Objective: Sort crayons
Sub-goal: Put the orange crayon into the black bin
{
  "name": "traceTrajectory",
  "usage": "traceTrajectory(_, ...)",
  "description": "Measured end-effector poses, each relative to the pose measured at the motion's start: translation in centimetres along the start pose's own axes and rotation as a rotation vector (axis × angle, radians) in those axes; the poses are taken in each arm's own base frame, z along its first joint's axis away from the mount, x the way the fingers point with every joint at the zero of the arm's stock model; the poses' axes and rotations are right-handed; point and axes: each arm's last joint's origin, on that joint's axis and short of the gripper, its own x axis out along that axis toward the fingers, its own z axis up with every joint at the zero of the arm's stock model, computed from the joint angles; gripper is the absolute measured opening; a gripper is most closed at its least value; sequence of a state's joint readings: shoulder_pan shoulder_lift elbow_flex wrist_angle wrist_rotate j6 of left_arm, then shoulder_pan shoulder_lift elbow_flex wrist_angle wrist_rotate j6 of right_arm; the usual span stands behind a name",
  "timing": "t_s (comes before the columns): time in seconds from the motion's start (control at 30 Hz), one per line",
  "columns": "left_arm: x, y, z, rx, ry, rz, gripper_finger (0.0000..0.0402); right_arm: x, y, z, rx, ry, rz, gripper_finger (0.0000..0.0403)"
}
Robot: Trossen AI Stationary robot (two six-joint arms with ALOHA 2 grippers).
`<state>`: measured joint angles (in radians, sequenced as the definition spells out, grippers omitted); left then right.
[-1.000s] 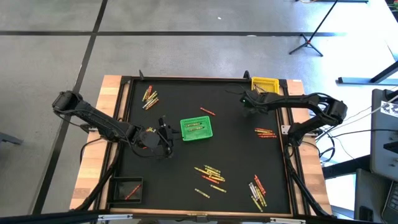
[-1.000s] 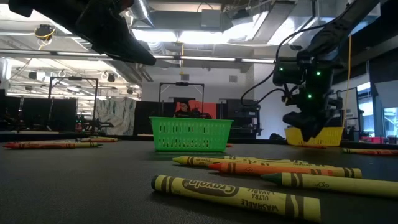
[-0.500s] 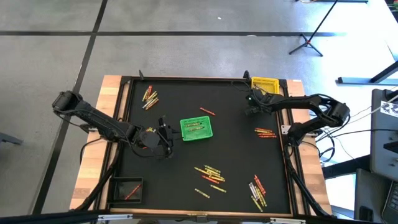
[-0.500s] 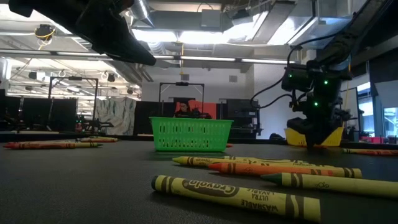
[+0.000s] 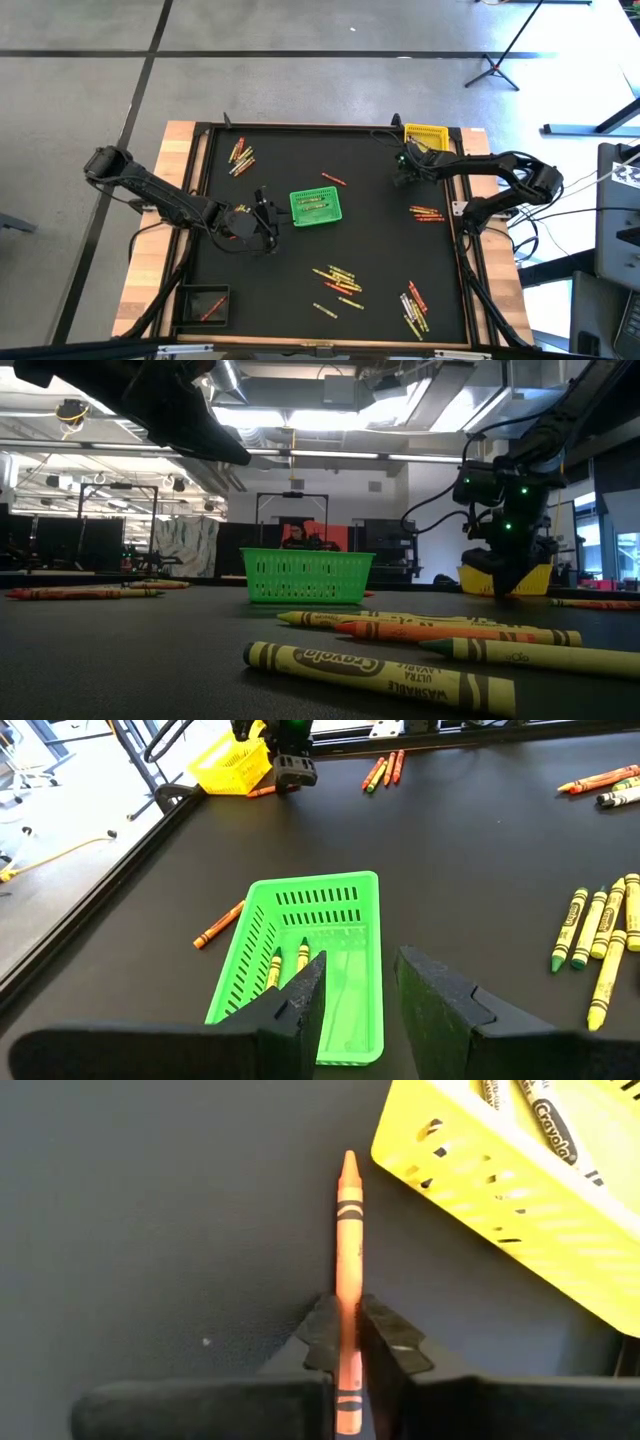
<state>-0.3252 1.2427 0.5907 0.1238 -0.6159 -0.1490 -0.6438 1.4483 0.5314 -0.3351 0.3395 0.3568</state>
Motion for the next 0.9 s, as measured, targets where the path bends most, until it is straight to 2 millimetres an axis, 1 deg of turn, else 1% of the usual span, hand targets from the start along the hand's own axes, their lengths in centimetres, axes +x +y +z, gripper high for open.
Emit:
traceTrajectory(0.17,0.0,0.0,0.0,0.001,0.000,0.000,0.0106,-0.7,0.8,-0.2,-0.059,-0.030,0.017,0.0014)
traceTrajectory(0.3,0.0,0.0,0.0,0.001,0.000,0.000,0.0106,-2.3,1.7,-0.6,-0.099,-0.070,0.118,0.0009)
traceTrajectory(0.47,0.0,0.0,0.0,0.002,0.000,0.000,0.0106,-5.3,2.6,-0.3,-0.121,-0.229,0.235,0.0012)
traceTrajectory(0.6,0.0,0.0,0.0,0.002,-0.003,0.000,0.0106,-7.6,3.7,-0.1,-0.157,-0.372,0.361,0.0010)
traceTrajectory(0.83,0.2,-0.2,0.1,0.016,-0.017,-0.002,0.0106,-10.2,7.0,0.4,-0.278,-0.621,0.620,0.0014)
traceTrajectory(0.9,0.4,-0.3,0.1,0.026,-0.029,-0.003,0.0106,-10.8,7.9,0.4,-0.304,-0.686,0.671,0.0013)
